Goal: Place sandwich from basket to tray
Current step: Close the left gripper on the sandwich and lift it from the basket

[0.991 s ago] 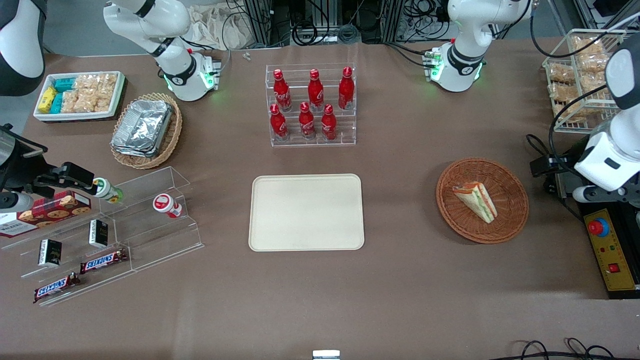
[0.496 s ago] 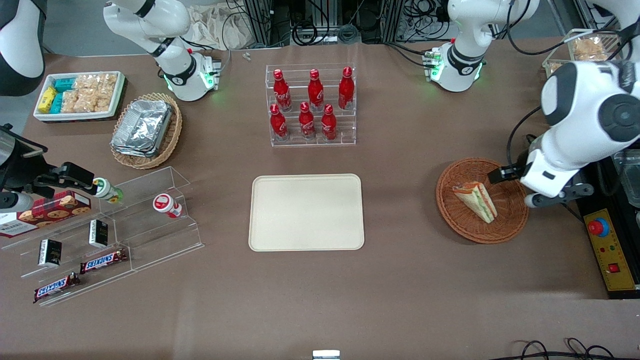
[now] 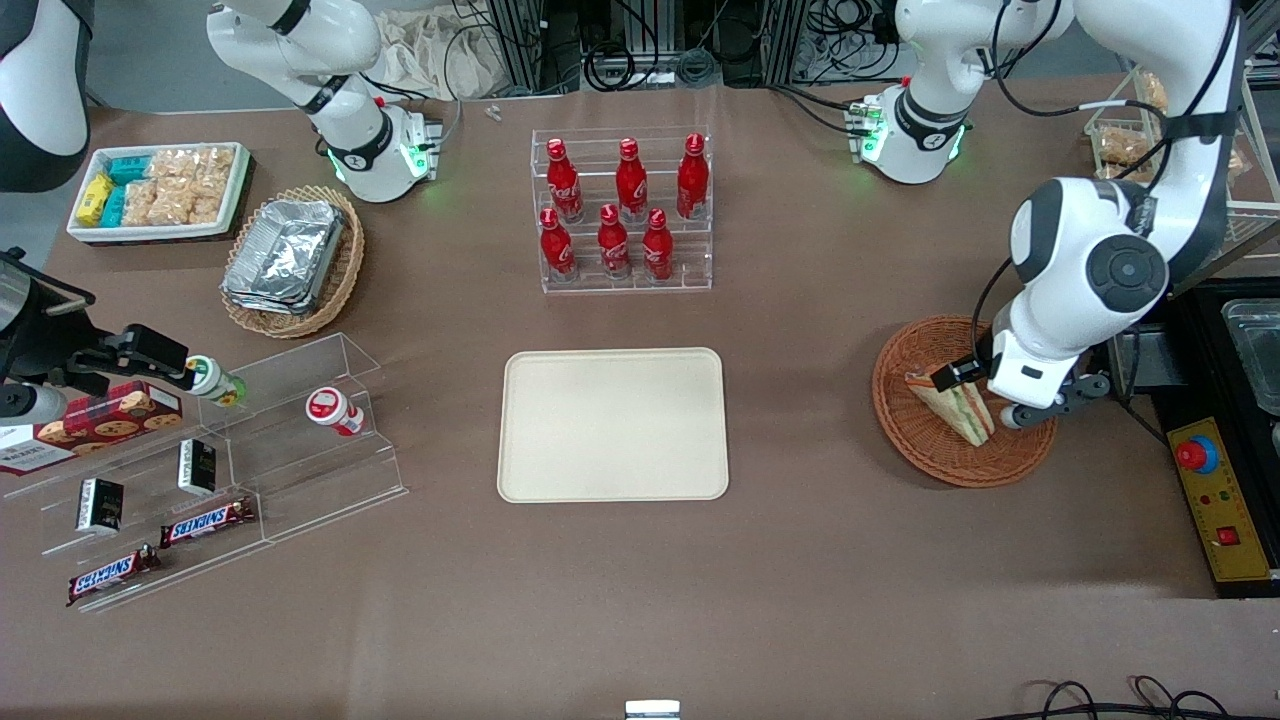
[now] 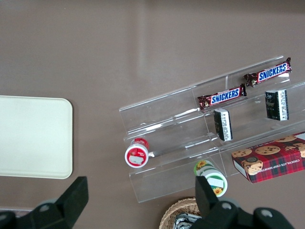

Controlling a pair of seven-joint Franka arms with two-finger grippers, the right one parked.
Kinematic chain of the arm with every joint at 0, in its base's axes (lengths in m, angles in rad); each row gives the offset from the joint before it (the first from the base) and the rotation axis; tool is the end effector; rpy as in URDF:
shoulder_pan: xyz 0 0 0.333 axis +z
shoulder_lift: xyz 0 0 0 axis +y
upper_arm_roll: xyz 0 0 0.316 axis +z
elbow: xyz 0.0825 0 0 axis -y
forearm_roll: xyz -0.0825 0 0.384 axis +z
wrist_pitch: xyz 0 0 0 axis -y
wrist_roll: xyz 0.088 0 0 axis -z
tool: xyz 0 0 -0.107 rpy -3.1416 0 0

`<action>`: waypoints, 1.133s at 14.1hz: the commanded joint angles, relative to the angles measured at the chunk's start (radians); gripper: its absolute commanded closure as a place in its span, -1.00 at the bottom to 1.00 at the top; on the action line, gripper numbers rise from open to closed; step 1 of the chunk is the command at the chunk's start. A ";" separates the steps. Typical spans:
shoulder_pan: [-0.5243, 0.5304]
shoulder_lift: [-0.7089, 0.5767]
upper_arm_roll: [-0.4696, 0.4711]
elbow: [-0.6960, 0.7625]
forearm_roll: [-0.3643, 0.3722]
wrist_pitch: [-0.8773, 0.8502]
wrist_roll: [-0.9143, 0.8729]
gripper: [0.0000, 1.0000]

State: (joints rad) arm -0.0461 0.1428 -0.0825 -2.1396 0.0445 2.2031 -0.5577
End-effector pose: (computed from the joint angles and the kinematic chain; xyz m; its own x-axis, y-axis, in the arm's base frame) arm 0.5463 -0.0686 0.3324 0.9183 0.3920 -0.0553 0.3888 -0.9193 -0.0604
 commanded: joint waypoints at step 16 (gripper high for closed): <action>-0.008 0.002 -0.002 0.004 0.015 -0.039 -0.142 1.00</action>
State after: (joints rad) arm -0.0461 0.2141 -0.0823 -2.1692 0.0457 2.2719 -0.6646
